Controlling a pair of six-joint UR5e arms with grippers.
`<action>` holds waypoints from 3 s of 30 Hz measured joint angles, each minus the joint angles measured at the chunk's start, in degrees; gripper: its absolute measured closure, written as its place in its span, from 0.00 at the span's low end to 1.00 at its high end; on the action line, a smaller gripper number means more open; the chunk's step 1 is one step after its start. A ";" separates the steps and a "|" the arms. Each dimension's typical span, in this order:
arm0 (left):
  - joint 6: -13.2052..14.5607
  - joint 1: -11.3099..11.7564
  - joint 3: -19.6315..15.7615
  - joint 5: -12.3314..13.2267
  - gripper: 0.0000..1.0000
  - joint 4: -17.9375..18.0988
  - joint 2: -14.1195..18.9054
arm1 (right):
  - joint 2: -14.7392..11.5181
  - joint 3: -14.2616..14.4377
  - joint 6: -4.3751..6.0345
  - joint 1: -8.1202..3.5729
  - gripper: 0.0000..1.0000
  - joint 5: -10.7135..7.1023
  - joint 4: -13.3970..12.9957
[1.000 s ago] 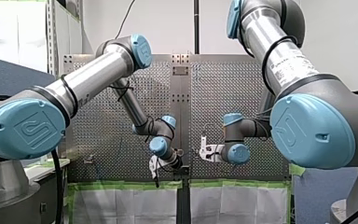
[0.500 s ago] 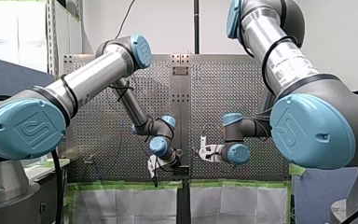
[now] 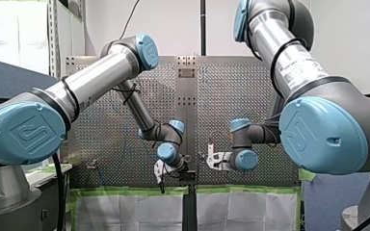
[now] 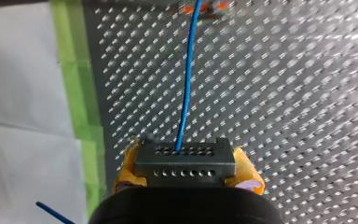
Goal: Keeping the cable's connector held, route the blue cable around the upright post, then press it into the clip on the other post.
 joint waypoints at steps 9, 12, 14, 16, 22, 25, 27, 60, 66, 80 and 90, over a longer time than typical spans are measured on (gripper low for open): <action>0.80 -1.17 -2.97 -4.16 1.00 3.60 0.05 | 2.90 -0.04 0.09 -0.54 1.00 0.52 -1.61; 1.34 -1.71 -3.63 -5.09 1.00 4.50 0.05 | 3.04 -0.08 0.48 -0.91 1.00 0.46 -2.48; 2.00 -2.29 -3.94 -5.34 1.00 5.33 0.05 | 3.06 -0.12 0.76 -1.23 1.00 0.41 -3.12; 2.49 -2.67 -4.09 -5.37 1.00 6.30 0.05 | 3.07 -0.13 1.08 -1.63 1.00 0.36 -3.86; 4.24 -3.10 -4.16 -5.52 1.00 9.20 0.05 | 3.25 -0.85 2.29 -2.92 1.00 -0.04 -5.30; 5.45 -3.20 -4.18 -5.57 1.00 10.48 0.06 | 3.52 -1.32 2.50 -3.52 1.00 -0.30 -5.36; 6.10 -3.21 -4.18 -5.59 1.00 11.29 0.05 | 3.77 -1.51 2.57 -3.90 1.00 -0.32 -5.43; 14.55 -3.56 -4.17 -8.25 1.00 22.12 0.01 | 8.05 -8.91 -1.31 -8.65 1.00 -6.51 -4.19; 15.22 -3.75 -4.16 -7.94 1.00 21.11 -0.02 | 8.08 -8.92 -1.32 -9.77 1.00 -6.61 -3.78; 14.71 -3.18 -4.15 -3.79 1.00 21.25 -2.09 | 8.10 -8.96 -1.34 -10.88 1.00 -6.60 -3.61; 14.15 -1.85 -4.15 -2.64 1.00 20.87 -3.17 | 8.10 -9.03 -1.57 -10.92 1.00 -7.47 -4.05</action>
